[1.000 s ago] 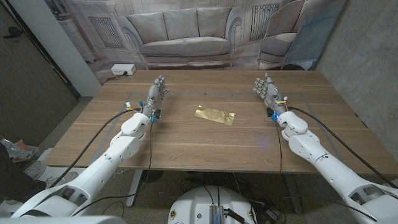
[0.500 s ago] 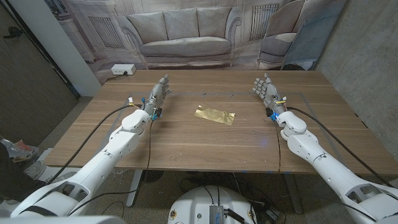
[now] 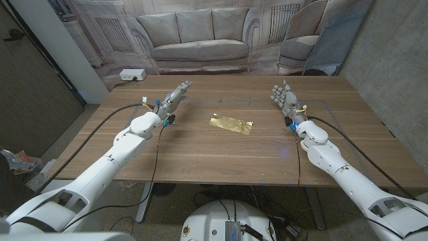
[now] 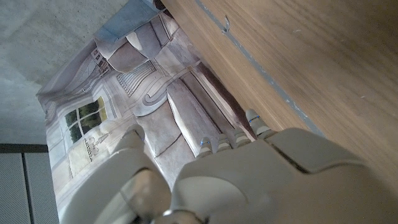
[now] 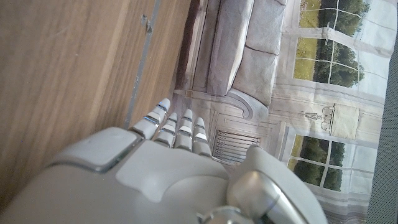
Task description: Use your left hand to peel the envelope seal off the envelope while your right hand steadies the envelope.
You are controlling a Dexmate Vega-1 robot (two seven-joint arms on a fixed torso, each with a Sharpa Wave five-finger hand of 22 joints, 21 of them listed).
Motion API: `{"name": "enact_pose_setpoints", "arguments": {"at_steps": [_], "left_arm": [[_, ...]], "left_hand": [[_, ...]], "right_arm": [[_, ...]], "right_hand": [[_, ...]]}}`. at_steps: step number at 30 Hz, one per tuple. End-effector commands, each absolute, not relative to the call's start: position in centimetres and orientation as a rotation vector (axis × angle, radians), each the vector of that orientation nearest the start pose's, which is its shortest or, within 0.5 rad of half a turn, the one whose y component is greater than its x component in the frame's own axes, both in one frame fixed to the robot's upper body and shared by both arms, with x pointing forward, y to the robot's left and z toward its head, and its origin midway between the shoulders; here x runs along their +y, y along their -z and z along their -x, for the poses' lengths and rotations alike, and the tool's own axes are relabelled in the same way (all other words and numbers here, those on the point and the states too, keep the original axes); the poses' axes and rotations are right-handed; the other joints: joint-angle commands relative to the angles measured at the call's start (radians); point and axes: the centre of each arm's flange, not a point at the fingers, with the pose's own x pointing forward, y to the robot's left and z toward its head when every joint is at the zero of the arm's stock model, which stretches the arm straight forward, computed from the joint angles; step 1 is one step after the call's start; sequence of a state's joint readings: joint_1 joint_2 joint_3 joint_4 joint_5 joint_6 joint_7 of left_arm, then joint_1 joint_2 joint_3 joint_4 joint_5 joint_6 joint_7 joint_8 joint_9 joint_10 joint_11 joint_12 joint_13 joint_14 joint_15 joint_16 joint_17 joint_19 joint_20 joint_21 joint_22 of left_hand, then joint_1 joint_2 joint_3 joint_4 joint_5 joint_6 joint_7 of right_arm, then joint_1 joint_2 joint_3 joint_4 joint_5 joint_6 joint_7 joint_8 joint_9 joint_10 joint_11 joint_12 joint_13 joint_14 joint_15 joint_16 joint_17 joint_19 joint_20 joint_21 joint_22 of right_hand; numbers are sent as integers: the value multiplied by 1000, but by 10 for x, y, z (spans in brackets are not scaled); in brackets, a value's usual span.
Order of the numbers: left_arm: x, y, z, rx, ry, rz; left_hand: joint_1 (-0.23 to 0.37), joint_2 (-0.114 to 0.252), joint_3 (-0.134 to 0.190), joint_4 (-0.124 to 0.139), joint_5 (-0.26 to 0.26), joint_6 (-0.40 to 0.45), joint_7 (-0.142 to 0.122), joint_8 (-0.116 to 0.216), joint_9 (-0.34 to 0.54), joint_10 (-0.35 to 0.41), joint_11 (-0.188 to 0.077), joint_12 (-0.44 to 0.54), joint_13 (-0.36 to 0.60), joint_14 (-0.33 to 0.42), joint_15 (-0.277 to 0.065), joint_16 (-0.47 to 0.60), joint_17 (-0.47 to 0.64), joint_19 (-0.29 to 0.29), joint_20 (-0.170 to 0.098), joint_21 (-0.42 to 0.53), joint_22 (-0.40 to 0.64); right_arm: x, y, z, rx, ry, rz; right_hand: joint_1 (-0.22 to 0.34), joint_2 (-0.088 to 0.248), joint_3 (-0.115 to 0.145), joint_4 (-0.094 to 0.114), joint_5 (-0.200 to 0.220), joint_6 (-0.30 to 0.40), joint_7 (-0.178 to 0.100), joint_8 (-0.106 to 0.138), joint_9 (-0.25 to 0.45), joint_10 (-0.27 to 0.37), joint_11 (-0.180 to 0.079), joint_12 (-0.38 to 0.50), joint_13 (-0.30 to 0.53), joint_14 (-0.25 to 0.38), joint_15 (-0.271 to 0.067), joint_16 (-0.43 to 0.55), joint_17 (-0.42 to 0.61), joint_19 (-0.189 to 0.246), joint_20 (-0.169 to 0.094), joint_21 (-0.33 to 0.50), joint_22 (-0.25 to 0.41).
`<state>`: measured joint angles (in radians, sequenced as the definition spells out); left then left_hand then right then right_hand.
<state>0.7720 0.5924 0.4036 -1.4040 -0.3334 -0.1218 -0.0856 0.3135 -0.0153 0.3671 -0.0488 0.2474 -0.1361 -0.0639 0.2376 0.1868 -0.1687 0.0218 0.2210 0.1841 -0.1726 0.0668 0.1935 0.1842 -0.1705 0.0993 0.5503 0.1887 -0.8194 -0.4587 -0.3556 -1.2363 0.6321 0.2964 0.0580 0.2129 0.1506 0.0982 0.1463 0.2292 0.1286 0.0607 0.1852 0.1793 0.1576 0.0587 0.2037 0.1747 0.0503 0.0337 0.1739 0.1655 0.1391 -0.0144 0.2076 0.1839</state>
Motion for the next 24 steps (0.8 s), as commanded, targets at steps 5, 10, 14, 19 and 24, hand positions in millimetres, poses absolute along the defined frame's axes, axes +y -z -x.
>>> {"name": "enact_pose_setpoints", "arguments": {"at_steps": [5, 10, 14, 19, 24], "left_arm": [[253, -39, -637, -574, 263, -692], [248, -46, -634, -582, 257, -750], [244, -52, -632, -571, 254, -820], [237, -60, -630, -550, 268, -910], [229, -68, -625, -537, 272, -1023]], "left_hand": [[65, -12, 7, -39, 2, 48, 13, 18, 5, -54, 22, -6, 5, -108, 22, -3, 3, -138, 21, -7, 5], [116, -11, 16, -67, 4, 78, 12, 24, 6, -55, 26, -7, 7, -117, 33, -4, 5, -151, 34, -16, 6], [142, -7, 23, -80, 6, 84, 13, 24, 7, -52, 27, -5, 8, -116, 34, -2, 6, -155, 42, -20, 7], [227, 5, 43, -111, 5, 93, -3, 19, 9, -42, 20, 2, 14, -98, 24, 8, 12, -211, 65, -47, 9], [279, 4, 49, -116, 0, 98, -4, 13, 11, -60, 23, -2, 19, -131, 38, 1, 18, -260, 84, -69, 12]], "right_arm": [[-285, 40, -667, -578, -208, -81], [-286, 41, -668, -577, -202, -86], [-286, 41, -670, -576, -207, -87], [-285, 43, -672, -576, -209, -92], [-284, 43, -672, -579, -207, -93]], "right_hand": [[4, 13, 7, 1, -3, 12, 3, 5, 2, 10, 3, 4, 3, 13, 0, 3, 3, 10, -1, 3, 4], [3, 13, 8, 1, -5, 13, 4, 5, 2, 10, 3, 3, 3, 14, 0, 3, 3, 10, 0, 3, 4], [2, 13, 9, 1, -5, 14, 3, 5, 2, 10, 3, 3, 3, 15, -2, 3, 3, 11, -1, 3, 4], [1, 12, 10, 1, -7, 15, 4, 5, 2, 11, 3, 3, 3, 17, -1, 4, 3, 11, 0, 3, 4], [0, 12, 11, 1, -8, 16, 4, 5, 2, 11, 3, 2, 3, 17, -1, 3, 3, 12, 0, 3, 4]]}}
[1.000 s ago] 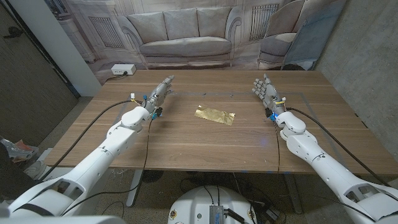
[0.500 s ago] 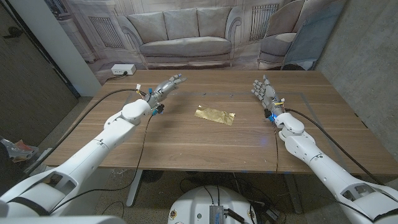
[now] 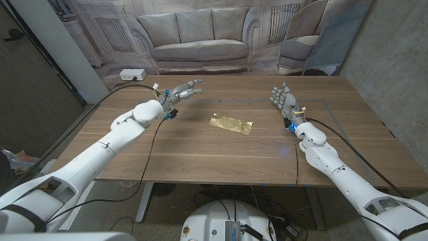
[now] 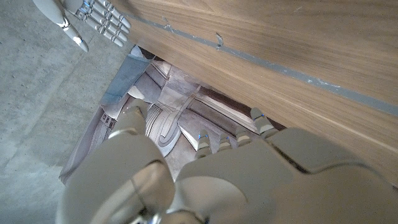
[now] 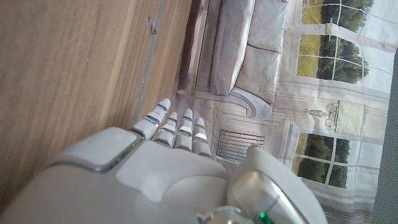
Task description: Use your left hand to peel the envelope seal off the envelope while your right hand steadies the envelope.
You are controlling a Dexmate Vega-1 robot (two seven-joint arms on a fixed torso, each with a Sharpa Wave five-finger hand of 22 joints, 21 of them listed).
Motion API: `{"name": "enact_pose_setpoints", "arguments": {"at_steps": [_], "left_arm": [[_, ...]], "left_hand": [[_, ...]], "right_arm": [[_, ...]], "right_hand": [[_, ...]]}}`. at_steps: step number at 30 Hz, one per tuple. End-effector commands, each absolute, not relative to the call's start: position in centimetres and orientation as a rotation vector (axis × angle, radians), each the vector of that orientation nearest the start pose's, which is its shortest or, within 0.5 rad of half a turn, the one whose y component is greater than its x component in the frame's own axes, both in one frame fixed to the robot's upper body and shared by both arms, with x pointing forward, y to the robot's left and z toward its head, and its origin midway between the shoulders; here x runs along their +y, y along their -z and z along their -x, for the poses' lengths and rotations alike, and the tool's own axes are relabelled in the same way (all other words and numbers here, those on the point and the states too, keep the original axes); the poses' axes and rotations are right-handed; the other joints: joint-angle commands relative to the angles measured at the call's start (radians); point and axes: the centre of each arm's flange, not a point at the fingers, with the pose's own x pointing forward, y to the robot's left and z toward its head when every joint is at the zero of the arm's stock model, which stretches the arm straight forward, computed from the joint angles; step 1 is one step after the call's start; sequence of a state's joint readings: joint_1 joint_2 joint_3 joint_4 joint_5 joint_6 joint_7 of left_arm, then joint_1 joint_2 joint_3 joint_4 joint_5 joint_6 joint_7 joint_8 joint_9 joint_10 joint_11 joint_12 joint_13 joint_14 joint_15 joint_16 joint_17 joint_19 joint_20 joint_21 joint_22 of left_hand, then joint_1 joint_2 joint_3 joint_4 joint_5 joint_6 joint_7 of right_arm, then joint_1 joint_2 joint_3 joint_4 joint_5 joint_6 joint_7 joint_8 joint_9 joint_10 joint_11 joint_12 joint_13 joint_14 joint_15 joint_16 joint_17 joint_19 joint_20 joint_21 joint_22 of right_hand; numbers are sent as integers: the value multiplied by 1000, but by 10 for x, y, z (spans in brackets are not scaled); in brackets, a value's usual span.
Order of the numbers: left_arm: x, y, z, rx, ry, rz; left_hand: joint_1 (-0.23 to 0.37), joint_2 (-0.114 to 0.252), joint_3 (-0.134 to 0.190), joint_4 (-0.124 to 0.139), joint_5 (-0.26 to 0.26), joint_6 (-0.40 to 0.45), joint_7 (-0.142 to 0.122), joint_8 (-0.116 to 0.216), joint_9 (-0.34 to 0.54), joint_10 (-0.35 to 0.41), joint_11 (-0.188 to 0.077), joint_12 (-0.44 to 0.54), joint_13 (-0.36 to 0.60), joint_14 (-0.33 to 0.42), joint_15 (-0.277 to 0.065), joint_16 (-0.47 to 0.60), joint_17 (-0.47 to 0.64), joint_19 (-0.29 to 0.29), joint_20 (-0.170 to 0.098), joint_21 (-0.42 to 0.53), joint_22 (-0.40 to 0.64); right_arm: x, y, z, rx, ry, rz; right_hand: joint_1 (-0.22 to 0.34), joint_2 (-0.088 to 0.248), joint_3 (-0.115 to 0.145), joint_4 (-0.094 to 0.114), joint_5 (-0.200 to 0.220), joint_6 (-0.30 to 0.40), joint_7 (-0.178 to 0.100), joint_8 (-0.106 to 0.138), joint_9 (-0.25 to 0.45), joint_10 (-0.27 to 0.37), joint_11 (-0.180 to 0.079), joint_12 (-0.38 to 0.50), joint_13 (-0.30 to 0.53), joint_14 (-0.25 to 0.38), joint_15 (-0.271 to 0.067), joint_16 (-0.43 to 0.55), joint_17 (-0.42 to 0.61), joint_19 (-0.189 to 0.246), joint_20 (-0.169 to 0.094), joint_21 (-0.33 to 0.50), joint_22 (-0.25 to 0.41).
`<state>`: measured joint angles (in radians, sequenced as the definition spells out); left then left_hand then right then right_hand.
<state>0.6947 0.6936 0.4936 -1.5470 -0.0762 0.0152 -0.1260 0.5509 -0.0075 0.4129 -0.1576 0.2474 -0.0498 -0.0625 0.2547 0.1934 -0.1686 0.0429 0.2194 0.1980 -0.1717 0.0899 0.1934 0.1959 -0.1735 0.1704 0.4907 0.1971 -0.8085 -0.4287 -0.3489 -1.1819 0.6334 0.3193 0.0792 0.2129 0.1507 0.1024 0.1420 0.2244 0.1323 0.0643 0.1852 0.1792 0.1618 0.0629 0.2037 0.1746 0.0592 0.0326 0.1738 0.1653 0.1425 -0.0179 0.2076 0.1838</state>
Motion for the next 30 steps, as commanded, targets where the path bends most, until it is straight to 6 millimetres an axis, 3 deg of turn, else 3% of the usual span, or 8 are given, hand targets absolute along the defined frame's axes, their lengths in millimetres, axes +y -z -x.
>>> {"name": "enact_pose_setpoints", "arguments": {"at_steps": [1, 3, 14, 19, 21, 24, 30], "left_arm": [[228, -69, -625, -537, 283, -1027], [226, -70, -626, -539, 284, -1036], [215, -83, -624, -506, 373, -1159], [204, -91, -620, -467, 394, -1281], [201, -95, -618, -438, 400, -1304], [200, -100, -616, -437, 412, -1323], [187, -110, -608, -366, 364, -1501]], "left_hand": [[53, -4, 5, -8, -1, 23, -18, -2, 5, -67, -4, -2, 6, -140, 17, 0, 7, -265, 16, -13, 5], [65, -4, 6, -7, -3, 24, -22, -3, 6, -79, -12, -5, 7, -151, 23, -1, 8, -265, 22, -15, 5], [111, -15, 2, -2, -10, 53, -32, -1, 10, -101, 7, -4, 12, -202, 37, -4, 14, -299, 26, -32, 9], [134, -22, -3, 3, -16, 85, -35, 5, 13, -99, 15, 4, 14, -206, 36, 6, 16, -282, 23, -29, 11], [143, -26, -7, 6, -20, 113, -5, 12, 14, -102, 18, 5, 15, -209, 37, 7, 17, -281, 19, -30, 11], [149, -30, -12, 9, -22, 127, 8, 13, 15, -91, 20, 11, 15, -218, 35, 6, 17, -296, 24, -37, 11], [158, -33, -15, 11, -24, 163, -12, 24, 17, -87, 19, 14, 15, -228, 34, 5, 17, -296, 17, -39, 11]], "right_arm": [[-284, 43, -673, -579, -210, -95], [-283, 43, -673, -578, -210, -94], [-281, 44, -673, -581, -208, -98], [-280, 45, -674, -579, -209, -101], [-279, 45, -674, -580, -212, -101], [-280, 46, -674, -581, -211, -106], [-280, 48, -673, -580, -208, -109]], "right_hand": [[0, 12, 7, 6, -3, 12, 1, 5, 2, 7, -1, 2, 3, 8, 1, 3, 3, 9, 4, 3, 4], [0, 12, 8, 6, -3, 12, 0, 5, 2, 7, -1, 2, 3, 8, 0, 3, 3, 9, 3, 3, 4], [-2, 11, 10, 6, -5, 13, 1, 5, 2, 7, -1, 2, 3, 9, 0, 3, 3, 9, 4, 3, 4], [-3, 11, 11, 6, -6, 13, 2, 5, 2, 7, -1, 1, 3, 9, 1, 3, 3, 9, 4, 3, 4], [-3, 11, 11, 6, -6, 14, 1, 5, 2, 7, -1, 1, 3, 10, 0, 3, 3, 9, 4, 3, 4], [-4, 10, 12, 6, -7, 14, 3, 5, 2, 7, -1, 1, 3, 10, 1, 3, 3, 9, 4, 3, 4], [-5, 10, 13, 6, -8, 14, 2, 4, 2, 7, -1, 1, 3, 10, 0, 2, 3, 9, 4, 3, 4]]}}
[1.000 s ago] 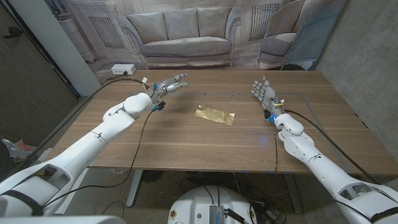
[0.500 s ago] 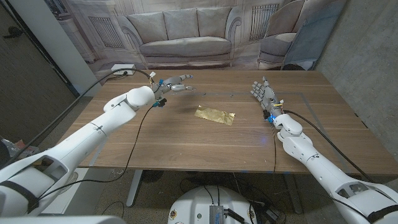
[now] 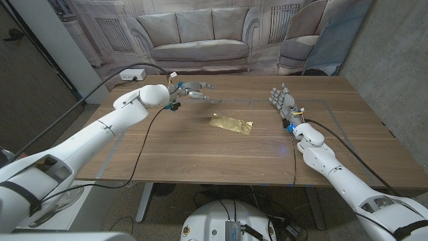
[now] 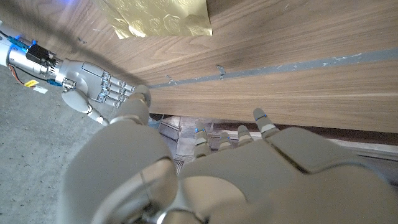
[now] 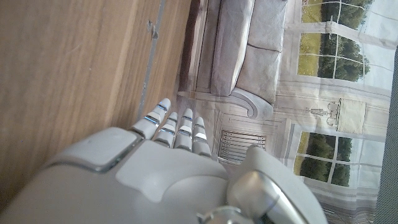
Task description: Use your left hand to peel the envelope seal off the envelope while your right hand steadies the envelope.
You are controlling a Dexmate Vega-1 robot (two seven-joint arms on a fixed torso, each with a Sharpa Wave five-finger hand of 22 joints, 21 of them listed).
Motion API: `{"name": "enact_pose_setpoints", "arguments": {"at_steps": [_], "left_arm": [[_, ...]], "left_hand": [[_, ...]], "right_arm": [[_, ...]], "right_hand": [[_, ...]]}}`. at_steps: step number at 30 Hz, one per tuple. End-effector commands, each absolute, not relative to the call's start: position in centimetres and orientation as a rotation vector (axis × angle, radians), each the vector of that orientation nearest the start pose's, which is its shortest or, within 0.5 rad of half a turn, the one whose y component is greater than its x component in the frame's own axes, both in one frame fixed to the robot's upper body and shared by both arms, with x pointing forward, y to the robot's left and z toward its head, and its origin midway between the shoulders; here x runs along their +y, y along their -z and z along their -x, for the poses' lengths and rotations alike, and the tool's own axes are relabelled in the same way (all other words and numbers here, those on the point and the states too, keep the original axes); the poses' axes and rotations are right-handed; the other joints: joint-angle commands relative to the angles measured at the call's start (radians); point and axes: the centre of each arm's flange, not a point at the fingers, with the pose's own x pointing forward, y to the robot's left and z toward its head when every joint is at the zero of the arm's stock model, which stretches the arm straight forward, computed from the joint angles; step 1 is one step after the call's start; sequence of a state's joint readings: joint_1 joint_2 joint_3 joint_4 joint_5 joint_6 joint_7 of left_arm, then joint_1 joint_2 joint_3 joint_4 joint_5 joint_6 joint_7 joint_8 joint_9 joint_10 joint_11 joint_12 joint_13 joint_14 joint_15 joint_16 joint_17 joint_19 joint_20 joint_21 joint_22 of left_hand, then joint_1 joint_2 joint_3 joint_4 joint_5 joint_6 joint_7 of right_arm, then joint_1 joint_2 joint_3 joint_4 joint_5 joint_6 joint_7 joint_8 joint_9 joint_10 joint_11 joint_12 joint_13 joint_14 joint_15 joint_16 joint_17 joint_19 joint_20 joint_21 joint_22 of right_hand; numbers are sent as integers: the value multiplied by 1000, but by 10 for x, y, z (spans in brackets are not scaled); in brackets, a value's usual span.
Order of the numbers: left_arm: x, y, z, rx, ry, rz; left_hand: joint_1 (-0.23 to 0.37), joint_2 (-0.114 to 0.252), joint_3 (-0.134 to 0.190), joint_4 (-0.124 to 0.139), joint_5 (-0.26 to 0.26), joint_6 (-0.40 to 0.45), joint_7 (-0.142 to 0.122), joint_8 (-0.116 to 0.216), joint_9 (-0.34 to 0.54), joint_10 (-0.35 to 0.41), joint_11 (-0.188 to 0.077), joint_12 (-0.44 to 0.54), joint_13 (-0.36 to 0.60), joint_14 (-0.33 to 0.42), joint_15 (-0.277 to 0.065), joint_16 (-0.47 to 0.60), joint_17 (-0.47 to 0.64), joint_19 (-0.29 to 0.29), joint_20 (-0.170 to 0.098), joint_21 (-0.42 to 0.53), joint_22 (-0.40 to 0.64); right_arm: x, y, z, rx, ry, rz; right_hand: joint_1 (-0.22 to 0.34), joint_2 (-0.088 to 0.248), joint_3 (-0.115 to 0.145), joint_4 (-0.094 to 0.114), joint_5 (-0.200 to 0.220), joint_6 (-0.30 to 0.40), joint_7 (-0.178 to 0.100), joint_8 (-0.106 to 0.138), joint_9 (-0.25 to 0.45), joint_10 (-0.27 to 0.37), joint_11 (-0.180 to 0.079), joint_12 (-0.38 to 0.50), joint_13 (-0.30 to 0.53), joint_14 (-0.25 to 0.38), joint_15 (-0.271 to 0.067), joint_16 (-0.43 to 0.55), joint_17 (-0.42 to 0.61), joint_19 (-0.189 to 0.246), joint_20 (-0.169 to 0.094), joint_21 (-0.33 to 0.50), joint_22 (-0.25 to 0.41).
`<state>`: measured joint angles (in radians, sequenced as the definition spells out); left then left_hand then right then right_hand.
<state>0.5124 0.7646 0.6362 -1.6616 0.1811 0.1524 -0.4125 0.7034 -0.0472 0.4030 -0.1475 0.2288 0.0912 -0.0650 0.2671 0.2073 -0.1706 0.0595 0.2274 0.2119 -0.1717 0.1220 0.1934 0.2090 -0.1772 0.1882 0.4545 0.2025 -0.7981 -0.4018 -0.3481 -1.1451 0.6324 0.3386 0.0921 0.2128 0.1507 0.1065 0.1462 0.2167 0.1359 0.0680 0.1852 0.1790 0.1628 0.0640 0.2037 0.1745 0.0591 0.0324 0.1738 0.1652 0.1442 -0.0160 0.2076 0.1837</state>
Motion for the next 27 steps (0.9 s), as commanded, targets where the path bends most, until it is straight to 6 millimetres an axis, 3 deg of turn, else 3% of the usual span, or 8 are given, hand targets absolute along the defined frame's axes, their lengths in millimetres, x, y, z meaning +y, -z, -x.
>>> {"name": "enact_pose_setpoints", "arguments": {"at_steps": [1, 4, 7, 9, 11, 16, 27], "left_arm": [[185, -111, -607, -361, 357, -1517], [182, -114, -605, -348, 357, -1532], [178, -119, -603, -318, 337, -1580], [174, -124, -602, -298, 325, -1626], [170, -125, -602, -282, 337, -1640], [161, -130, -603, -217, 354, -1705], [147, -144, -602, -115, 369, -1800]], "left_hand": [[8, 7, -6, 1, -6, 30, -8, 15, 4, -84, 3, 6, 1, -228, 3, 5, 4, -293, 0, -3, 5], [12, 5, -9, 4, -8, 45, -11, 20, 7, -80, -1, 8, 1, -230, 3, 7, 4, -299, 0, -6, 6], [8, 3, -15, 9, -11, 64, -1, 27, 9, -79, -2, 8, 2, -231, 1, 8, 5, -297, -5, -6, 7], [1, 0, -22, 16, -13, 73, 22, 28, 9, -79, 0, 9, 2, -229, 5, 11, 6, -291, -4, -4, 7], [-3, -1, -26, 19, -14, 74, 23, 26, 9, -78, 0, 9, 2, -229, 4, 11, 6, -284, -9, -1, 7], [-12, -1, -34, 28, -16, 82, 2, 25, 9, -81, -3, 8, 1, -230, 4, 12, 7, -287, -17, -3, 8], [-18, -25, -59, 30, -12, 131, -13, 39, 10, -69, -1, 13, 1, -224, 12, 16, 7, -266, -29, 5, 9]], "right_arm": [[-280, 48, -674, -582, -211, -112], [-280, 49, -673, -581, -210, -110], [-280, 50, -673, -580, -210, -111], [-280, 51, -673, -578, -210, -112], [-281, 51, -673, -579, -212, -114], [-281, 51, -673, -582, -215, -117], [-281, 55, -673, -582, -220, -124]], "right_hand": [[-5, 10, 9, 2, 0, 10, -2, 4, 2, 6, -2, 1, 3, 10, 1, 3, 3, 8, 3, 3, 4], [-6, 10, 9, 2, -1, 10, -2, 4, 2, 6, -2, 0, 3, 10, 0, 3, 3, 8, 2, 3, 4], [-7, 10, 10, 2, -1, 10, -1, 4, 2, 6, -2, 0, 3, 11, 1, 2, 3, 8, 2, 3, 4], [-7, 10, 10, 2, -1, 11, -2, 5, 2, 7, -2, 0, 3, 10, 0, 2, 3, 9, 2, 3, 4], [-7, 10, 10, 2, -1, 11, -2, 5, 2, 6, -2, 0, 3, 10, 0, 2, 3, 8, 2, 3, 4], [-8, 10, 11, 2, -2, 11, -3, 4, 2, 6, -2, 0, 3, 10, 0, 2, 3, 8, 2, 3, 4], [-10, 9, 13, 3, -3, 12, -2, 4, 2, 7, -2, 0, 3, 11, 0, 2, 3, 9, 2, 3, 4]]}}
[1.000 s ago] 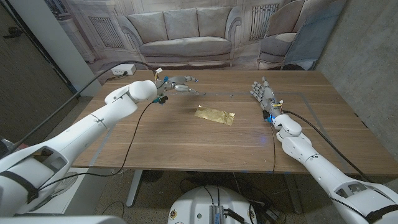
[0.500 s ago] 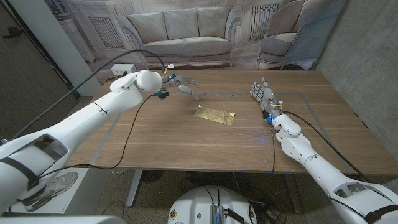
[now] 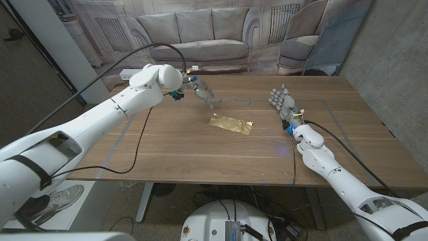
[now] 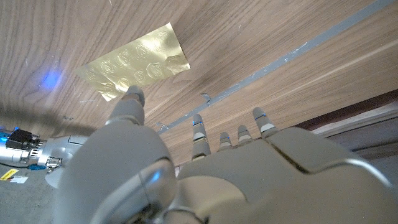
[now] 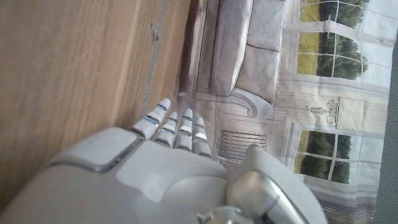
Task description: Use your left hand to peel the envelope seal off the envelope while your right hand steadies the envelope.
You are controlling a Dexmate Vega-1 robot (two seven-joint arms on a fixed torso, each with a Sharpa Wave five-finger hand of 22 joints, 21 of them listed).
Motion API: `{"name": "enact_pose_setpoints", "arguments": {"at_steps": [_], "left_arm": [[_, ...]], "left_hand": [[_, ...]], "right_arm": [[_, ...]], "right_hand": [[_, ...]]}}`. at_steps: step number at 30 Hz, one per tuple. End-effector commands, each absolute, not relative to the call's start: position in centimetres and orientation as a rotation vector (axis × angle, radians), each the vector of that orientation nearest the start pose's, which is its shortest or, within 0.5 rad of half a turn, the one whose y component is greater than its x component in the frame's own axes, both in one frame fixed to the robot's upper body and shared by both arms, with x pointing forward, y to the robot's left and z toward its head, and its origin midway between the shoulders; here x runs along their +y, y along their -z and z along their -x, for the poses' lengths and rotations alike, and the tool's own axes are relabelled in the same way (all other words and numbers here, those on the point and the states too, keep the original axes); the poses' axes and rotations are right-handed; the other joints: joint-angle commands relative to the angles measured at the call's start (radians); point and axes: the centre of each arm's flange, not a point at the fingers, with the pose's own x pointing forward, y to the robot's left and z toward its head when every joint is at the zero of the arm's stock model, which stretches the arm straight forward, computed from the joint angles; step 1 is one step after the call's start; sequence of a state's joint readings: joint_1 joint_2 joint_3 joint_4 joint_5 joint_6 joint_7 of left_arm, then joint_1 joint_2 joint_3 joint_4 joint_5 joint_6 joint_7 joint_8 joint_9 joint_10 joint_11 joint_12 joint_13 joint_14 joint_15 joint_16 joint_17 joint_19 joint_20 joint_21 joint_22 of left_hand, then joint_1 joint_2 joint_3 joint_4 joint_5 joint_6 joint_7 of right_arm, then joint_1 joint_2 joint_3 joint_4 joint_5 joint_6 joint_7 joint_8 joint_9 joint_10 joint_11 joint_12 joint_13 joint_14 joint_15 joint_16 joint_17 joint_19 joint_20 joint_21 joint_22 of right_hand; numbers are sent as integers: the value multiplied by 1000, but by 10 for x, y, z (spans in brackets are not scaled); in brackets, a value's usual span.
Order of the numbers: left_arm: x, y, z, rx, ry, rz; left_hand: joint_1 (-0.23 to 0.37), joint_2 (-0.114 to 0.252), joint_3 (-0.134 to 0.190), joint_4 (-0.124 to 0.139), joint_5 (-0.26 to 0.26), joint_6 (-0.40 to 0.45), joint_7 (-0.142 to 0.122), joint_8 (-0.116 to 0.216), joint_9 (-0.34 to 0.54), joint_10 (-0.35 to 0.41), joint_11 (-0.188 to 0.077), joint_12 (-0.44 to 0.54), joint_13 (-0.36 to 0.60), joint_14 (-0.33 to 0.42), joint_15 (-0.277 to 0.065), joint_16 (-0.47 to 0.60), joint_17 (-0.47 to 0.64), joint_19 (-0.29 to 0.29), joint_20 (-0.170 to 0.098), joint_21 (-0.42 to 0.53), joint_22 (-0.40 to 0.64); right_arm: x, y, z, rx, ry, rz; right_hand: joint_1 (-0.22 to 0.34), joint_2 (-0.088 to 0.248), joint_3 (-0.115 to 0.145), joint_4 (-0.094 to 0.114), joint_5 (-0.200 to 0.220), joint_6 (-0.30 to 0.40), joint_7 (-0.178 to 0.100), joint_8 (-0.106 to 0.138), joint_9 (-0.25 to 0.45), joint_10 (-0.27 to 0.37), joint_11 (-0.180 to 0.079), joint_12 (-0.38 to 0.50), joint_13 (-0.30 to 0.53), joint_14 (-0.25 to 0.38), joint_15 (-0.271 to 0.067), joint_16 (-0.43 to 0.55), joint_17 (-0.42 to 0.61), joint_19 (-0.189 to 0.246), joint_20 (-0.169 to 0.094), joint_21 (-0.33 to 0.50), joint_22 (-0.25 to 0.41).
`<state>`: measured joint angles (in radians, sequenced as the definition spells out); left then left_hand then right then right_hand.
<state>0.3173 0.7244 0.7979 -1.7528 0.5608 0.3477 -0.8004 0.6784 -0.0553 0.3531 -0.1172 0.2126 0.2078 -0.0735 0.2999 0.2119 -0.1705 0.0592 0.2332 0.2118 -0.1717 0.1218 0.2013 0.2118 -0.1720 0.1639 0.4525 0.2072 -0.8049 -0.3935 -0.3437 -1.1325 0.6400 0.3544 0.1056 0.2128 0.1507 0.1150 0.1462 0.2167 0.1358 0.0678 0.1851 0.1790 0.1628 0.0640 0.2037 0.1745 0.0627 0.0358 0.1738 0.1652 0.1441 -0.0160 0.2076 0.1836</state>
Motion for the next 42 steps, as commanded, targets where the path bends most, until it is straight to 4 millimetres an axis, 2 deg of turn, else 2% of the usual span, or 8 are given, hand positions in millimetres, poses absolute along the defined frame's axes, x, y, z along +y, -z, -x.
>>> {"name": "enact_pose_setpoints", "arguments": {"at_steps": [1, 4, 8, 18, 26, 32, 40, 42], "left_arm": [[146, -143, -602, -125, 354, -1812], [143, -143, -605, -87, 335, -1853], [140, -140, -609, -81, 332, -1866], [127, -126, -609, -155, 199, -1972], [121, -107, -615, -235, 148, -2001], [116, -96, -623, -244, 182, -1981], [115, -86, -626, -270, 163, -1998], [114, -84, -627, -280, 150, -2013]], "left_hand": [[9, -17, -10, -1, 5, 18, -7, 7, 6, -66, -2, 8, 1, -222, 13, 8, 4, -262, -2, 10, 4], [17, -20, -13, -4, 9, 54, -7, 22, 9, -35, -5, 19, 1, -204, 9, 14, 4, -249, 1, 15, 3], [20, -55, -41, -8, 21, 133, -7, 53, 12, 24, -39, 36, -1, -170, 4, 23, 2, -206, 4, 30, 1], [24, -69, -57, -8, 33, 161, -19, 65, 16, 49, -55, 39, -3, -138, -9, 32, 1, -178, -1, 39, 0], [35, -75, -68, -11, 44, 152, 13, 69, 25, 53, -59, 35, -3, -117, -17, 35, 1, -146, -8, 51, -1], [52, -76, -74, -15, 54, 179, 25, 92, 36, 59, -62, 32, -3, -100, -24, 36, 0, -117, -18, 63, 1], [71, -74, -80, -18, 62, 193, 18, 111, 48, 77, -80, 34, -2, -90, -40, 33, -1, -109, -56, 69, 4], [80, -70, -82, -19, 65, 226, 21, 132, 54, 89, -90, 34, -3, -77, -47, 35, -1, -91, -60, 78, 5]], "right_arm": [[-281, 55, -673, -584, -221, -126], [-281, 56, -673, -582, -219, -128], [-281, 57, -672, -581, -219, -128], [-284, 60, -670, -584, -212, -135], [-285, 65, -672, -577, -212, -140], [-285, 64, -673, -576, -214, -140], [-285, 66, -675, -575, -207, -149], [-285, 67, -676, -572, -211, -147]], "right_hand": [[-10, 9, 5, 3, -3, 12, -1, 4, 3, 7, -2, -1, 3, 7, -3, 2, 3, 9, 2, 3, 4], [-11, 9, 5, 3, -3, 13, -1, 5, 3, 7, -2, -1, 3, 8, -3, 2, 3, 9, 1, 3, 4], [-11, 9, 6, 3, -4, 14, 0, 5, 3, 7, -2, -1, 3, 8, -3, 2, 3, 10, 2, 3, 4], [-13, 8, 7, 2, -5, 14, 0, 5, 3, 7, -2, -1, 3, 9, -3, 2, 3, 10, 2, 3, 4], [-14, 7, 8, 2, -5, 17, 0, 5, 3, 7, -2, -1, 3, 10, -4, 2, 3, 10, 2, 3, 4], [-15, 7, 9, 2, -6, 18, 1, 6, 3, 7, -1, -1, 3, 11, -4, 2, 3, 10, 3, 3, 4], [-17, 6, 10, 2, -7, 21, 0, 6, 3, 7, -2, -2, 3, 11, -2, 2, 3, 11, 2, 3, 4], [-17, 5, 10, 2, -7, 20, -1, 6, 3, 7, -1, -2, 3, 12, -3, 2, 3, 11, 3, 3, 4]]}}
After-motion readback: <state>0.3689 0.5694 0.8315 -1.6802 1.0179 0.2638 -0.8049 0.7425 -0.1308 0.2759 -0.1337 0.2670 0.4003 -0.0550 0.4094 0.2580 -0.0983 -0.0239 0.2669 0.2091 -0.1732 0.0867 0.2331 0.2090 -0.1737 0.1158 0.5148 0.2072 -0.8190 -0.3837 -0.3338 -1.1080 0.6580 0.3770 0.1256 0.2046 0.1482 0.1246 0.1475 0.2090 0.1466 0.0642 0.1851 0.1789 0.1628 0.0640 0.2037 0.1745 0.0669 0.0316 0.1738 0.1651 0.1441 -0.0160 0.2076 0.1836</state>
